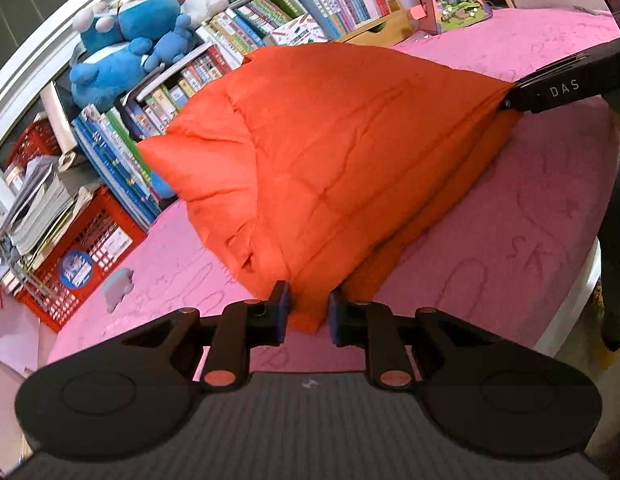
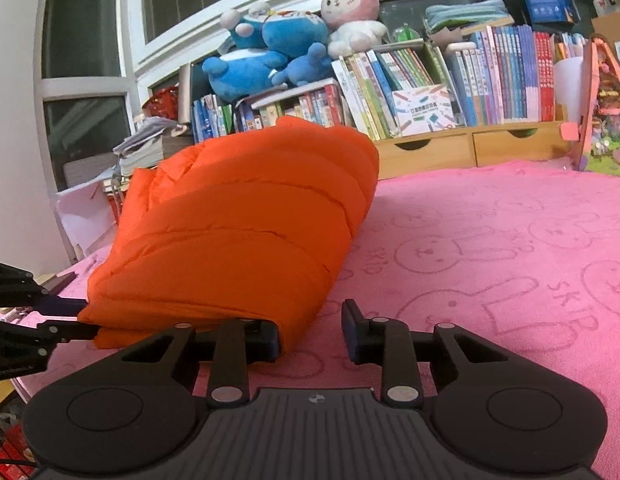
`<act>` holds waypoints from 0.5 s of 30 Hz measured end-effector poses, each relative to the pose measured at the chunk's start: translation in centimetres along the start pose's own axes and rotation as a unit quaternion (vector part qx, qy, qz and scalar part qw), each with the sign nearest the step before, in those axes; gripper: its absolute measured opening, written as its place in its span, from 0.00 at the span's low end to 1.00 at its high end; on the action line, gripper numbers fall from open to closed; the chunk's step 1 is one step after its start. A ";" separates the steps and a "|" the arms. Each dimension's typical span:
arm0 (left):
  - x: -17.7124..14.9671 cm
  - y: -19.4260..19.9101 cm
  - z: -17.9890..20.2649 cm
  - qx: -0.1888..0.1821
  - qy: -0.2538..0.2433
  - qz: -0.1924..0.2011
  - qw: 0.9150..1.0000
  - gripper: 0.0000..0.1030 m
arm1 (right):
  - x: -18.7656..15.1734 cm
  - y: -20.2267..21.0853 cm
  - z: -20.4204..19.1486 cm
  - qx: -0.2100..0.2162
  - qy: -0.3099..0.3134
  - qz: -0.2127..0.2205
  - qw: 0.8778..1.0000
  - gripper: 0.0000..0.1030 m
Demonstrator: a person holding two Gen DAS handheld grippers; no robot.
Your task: Fold clothes
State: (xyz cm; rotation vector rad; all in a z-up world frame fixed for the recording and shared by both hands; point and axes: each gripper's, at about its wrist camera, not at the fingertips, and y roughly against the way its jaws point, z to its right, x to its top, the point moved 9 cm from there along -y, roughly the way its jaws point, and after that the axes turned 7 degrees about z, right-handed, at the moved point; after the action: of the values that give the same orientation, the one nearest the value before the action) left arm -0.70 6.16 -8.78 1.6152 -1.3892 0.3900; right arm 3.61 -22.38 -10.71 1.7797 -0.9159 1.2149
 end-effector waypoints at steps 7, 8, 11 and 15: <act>0.5 2.6 -0.4 -0.029 0.056 0.013 0.998 0.26 | 0.4 -0.3 0.3 0.001 -0.013 0.009 1.000 0.30; 0.9 2.8 0.0 -0.037 0.063 0.017 0.997 0.31 | 0.4 -0.3 0.1 0.000 -0.007 0.010 1.000 0.30; 1.8 2.3 1.3 -0.053 0.079 0.023 0.995 0.37 | 0.3 -0.4 -0.2 -0.002 -0.004 0.010 1.000 0.31; 3.0 1.8 3.6 -0.065 0.049 0.043 0.996 0.43 | 0.2 -0.5 0.7 0.001 -0.037 0.000 0.999 0.32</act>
State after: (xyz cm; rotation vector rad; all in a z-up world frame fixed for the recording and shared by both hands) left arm -2.57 1.64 -7.63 1.4164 -1.3837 0.4154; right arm 4.37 -22.84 -10.75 1.8378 -0.9564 1.1561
